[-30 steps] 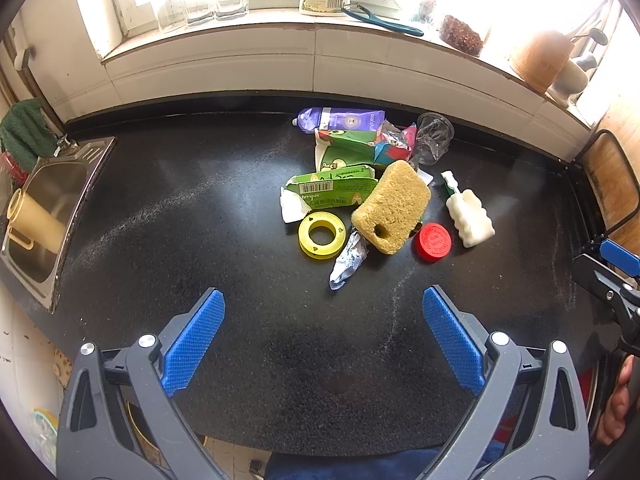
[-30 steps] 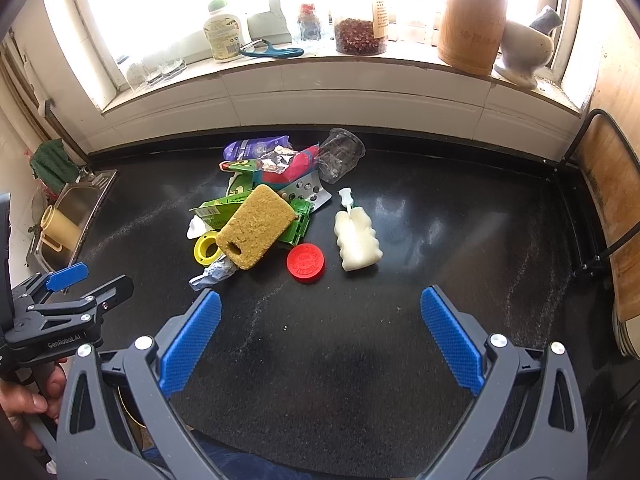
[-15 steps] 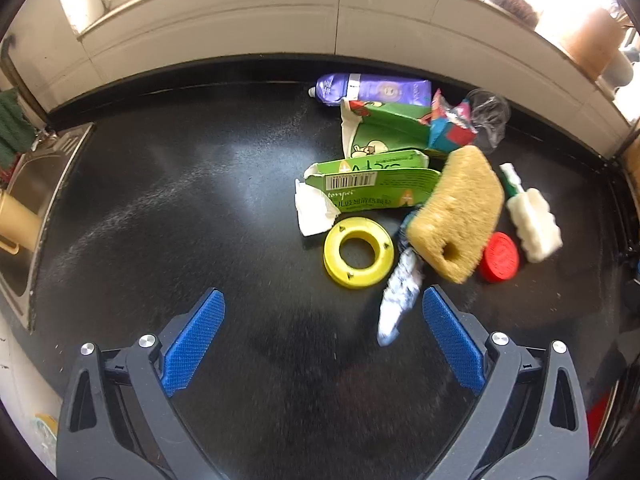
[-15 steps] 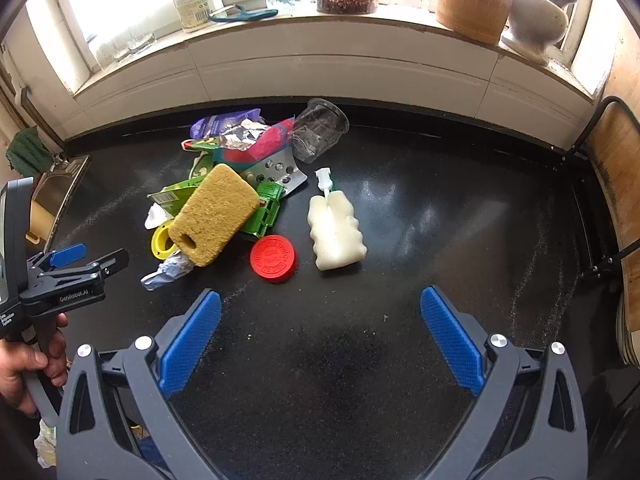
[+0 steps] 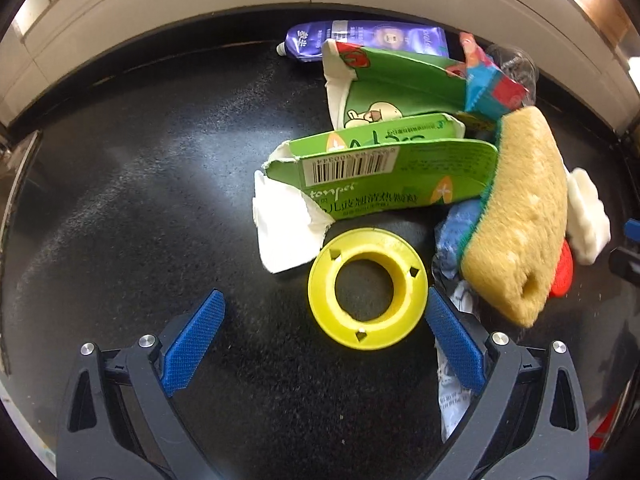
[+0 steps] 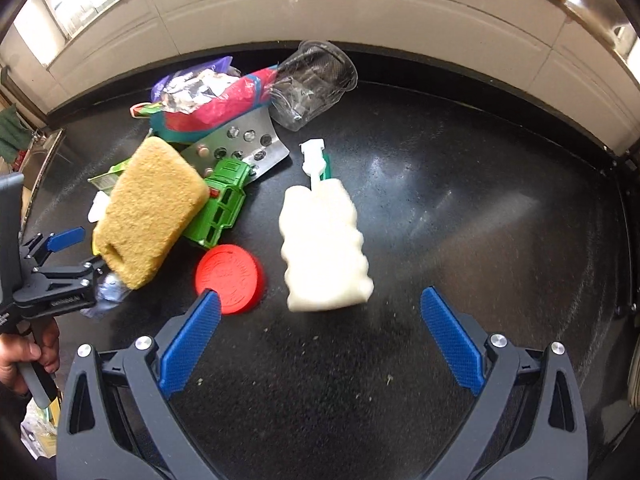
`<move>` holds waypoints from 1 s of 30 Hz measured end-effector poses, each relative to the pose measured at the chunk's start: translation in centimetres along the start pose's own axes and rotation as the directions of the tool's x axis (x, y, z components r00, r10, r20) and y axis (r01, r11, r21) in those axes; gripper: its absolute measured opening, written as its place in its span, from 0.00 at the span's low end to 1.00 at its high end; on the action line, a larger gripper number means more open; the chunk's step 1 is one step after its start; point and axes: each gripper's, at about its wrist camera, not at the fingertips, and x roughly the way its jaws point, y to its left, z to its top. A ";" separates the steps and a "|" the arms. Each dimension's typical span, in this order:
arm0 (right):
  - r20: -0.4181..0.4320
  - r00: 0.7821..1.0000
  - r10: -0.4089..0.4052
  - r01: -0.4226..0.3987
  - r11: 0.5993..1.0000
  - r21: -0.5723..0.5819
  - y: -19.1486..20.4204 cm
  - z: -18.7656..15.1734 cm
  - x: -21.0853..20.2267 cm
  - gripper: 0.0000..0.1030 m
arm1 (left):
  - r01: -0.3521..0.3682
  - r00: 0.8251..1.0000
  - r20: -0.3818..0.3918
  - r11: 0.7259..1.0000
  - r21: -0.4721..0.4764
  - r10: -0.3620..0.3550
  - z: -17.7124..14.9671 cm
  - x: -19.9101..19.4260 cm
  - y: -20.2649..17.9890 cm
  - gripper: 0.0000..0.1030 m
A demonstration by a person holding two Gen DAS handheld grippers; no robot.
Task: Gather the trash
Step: 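Grasp the yellow tape ring with the left tool while the right tool grasps the white foam, then carry both items over the black bin and open both tools to drop them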
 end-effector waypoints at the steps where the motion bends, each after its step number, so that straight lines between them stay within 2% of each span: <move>1: -0.007 1.000 -0.001 0.001 1.000 -0.004 0.0 0.3 0.7 0.94 | -0.004 1.000 0.002 1.000 -0.003 0.004 0.2 0.2 0.1 0.94; 3: -0.019 1.000 -0.004 0.004 1.000 -0.009 -0.2 0.8 1.8 0.94 | -0.021 1.000 0.016 1.000 0.013 0.021 0.9 0.6 0.1 0.94; 7: -0.050 0.999 -0.002 0.001 1.000 -0.019 -0.2 1.5 3.6 0.79 | -0.034 0.999 0.031 0.999 0.032 0.033 1.5 1.1 0.1 0.92; 8: -0.052 0.999 -0.004 0.003 1.000 -0.026 -0.1 1.7 3.9 0.71 | -0.036 0.999 0.038 0.999 0.036 0.035 1.5 1.1 0.1 0.89; 9: -0.056 0.998 -0.010 0.007 0.999 -0.037 0.0 1.7 4.1 0.65 | -0.043 0.998 0.047 0.998 0.044 0.041 1.4 0.9 -0.1 0.81; 10: -0.059 0.998 -0.015 0.012 0.999 -0.044 0.1 1.7 4.3 0.49 | -0.054 0.997 0.055 0.997 0.059 0.051 1.2 0.8 -0.4 0.72; 11: -0.059 0.998 -0.019 0.016 0.999 -0.050 0.2 1.7 4.4 0.42 | -0.051 0.997 0.066 0.996 0.077 0.046 0.9 0.5 -0.8 0.67; 12: -0.052 0.999 -0.016 0.013 0.999 -0.053 0.3 1.5 4.2 0.39 | -0.050 0.996 0.073 0.995 0.089 0.043 0.4 0.2 -1.2 0.52; 13: -0.043 0.999 -0.015 0.012 0.998 -0.054 0.4 1.5 3.8 0.37 | -0.050 0.996 0.074 0.994 0.096 0.043 0.3 0.0 -1.4 0.53; 16: 0.000 1.000 -0.016 0.016 0.999 -0.047 0.5 1.1 1.9 0.35 | -0.066 0.994 0.090 0.994 0.085 0.058 -0.6 -0.9 -1.3 0.53; 22: 0.063 0.998 -0.005 0.007 1.000 -0.028 0.9 -0.3 -2.9 0.35 | -0.085 0.989 0.130 0.995 0.058 0.077 -3.8 -5.4 -1.0 0.53; 30: 0.100 0.995 0.007 -0.004 0.999 -0.035 1.2 -4.5 -6.9 0.35 | -0.085 0.983 0.165 0.996 0.024 0.080 -6.8 -8.9 0.5 0.53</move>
